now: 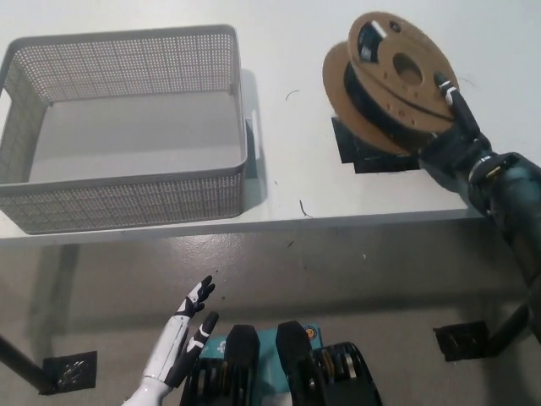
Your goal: Use the right hand to pick up a 3d printing filament and place it into a container on the left side
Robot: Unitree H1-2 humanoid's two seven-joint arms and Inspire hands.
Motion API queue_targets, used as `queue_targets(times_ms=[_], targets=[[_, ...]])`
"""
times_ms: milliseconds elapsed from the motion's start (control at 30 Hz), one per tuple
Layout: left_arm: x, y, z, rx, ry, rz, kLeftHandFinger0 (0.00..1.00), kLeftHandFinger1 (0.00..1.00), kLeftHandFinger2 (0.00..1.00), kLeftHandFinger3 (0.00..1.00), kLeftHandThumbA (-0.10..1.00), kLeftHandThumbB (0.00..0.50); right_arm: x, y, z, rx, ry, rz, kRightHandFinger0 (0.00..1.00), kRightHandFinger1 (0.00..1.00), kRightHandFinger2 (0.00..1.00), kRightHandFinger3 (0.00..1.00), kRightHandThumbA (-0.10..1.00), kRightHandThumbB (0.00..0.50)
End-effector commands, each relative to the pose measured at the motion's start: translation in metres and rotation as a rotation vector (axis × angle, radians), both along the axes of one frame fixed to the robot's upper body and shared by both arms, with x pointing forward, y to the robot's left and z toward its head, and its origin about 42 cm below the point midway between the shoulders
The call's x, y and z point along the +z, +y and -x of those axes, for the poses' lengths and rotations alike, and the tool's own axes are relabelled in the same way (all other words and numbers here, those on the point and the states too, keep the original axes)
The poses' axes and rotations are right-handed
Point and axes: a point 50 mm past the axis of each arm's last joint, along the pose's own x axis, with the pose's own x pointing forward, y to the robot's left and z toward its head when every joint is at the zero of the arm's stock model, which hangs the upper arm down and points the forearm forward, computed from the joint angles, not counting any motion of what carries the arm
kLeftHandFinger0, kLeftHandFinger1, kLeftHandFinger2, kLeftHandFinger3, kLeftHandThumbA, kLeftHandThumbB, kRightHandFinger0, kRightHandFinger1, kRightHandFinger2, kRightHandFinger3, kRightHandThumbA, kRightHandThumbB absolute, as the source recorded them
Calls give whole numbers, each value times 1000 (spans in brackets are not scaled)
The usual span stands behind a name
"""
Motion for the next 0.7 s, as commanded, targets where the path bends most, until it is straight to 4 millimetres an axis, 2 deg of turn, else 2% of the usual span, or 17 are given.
queue_targets(times_ms=[0, 33, 67, 100, 167, 233, 267, 300, 333, 367, 400, 433, 467, 500, 567, 667], targets=[[16, -4, -8, -41, -80, 11, 1000, 1000, 1000, 1000, 1000, 120, 124, 18, -36, 7, -253, -186, 0, 195, 728, 670, -100, 128], [16, -4, -9, -41, -80, 10, 1000, 1000, 1000, 1000, 1000, 119, 131, 22, -38, 16, -271, -178, 0, 195, 704, 719, -100, 109], [16, -4, -9, -42, -80, 8, 1000, 1000, 1000, 1000, 1000, 120, 138, 26, -39, 24, -282, -176, 0, 199, 709, 837, -100, 110], [16, -4, -9, -42, -80, 7, 1000, 1000, 1000, 1000, 1000, 120, 144, 29, -40, 29, -288, -176, 0, 196, 707, 866, -100, 110], [15, -3, -10, -40, -79, 6, 1000, 1000, 1000, 1000, 1000, 136, 166, 43, -43, 62, -322, -152, 0, 199, 690, 1000, -100, 64], [15, -5, -10, -45, -79, 7, 1000, 1000, 1000, 1000, 1000, 159, 182, 52, -43, 110, -361, -131, 0, 198, 652, 1000, -100, 46], [15, -4, -10, -48, -78, 2, 1000, 1000, 1000, 1000, 1000, 171, 194, 62, -44, 117, -376, -88, 0, 186, 655, 1000, -100, 65], [16, -4, -11, -49, -78, 1, 1000, 1000, 1000, 1000, 1000, 171, 195, 63, -44, 117, -377, -84, 0, 178, 655, 1000, -100, 59], [16, -4, -10, -51, -80, -7, 1000, 1000, 1000, 1000, 1000, 183, 207, 76, -45, 133, -399, -6, 0, 143, 654, 1000, -100, 94], [16, -4, -10, -52, -81, -11, 1000, 1000, 1000, 1000, 1000, 183, 210, 79, -45, 137, -405, 16, 0, 136, 650, 1000, -100, 99], [17, -4, -10, -53, -79, -16, 1000, 1000, 1000, 1000, 1000, 189, 215, 85, -44, 151, -413, 51, 0, 126, 660, 1000, -100, 77], [17, -4, -10, -56, -80, -20, 1000, 1000, 1000, 1000, 1000, 194, 220, 92, -44, 161, -419, 61, 0, 118, 654, 1000, -100, 75], [17, -3, -10, -62, -78, -21, 1000, 1000, 1000, 1000, 1000, 197, 227, 102, -43, 192, -441, 100, 0, 130, 620, 787, -100, 63], [17, -3, -10, -74, -78, -21, 1000, 1000, 1000, 1000, 1000, 200, 232, 112, -42, 202, -427, 135, 0, 149, 648, 1000, -100, 72], [16, -3, -10, -87, -73, -22, 1000, 1000, 1000, 1000, 1000, 211, 237, 126, -41, 206, -444, 162, 0, 128, 651, 1000, -100, 67], [16, -4, -11, -101, -72, -39, 1000, 1000, 1000, 1000, 1000, 229, 242, 150, -37, 245, -438, 223, 0, 136, 661, 1000, -100, 89]])
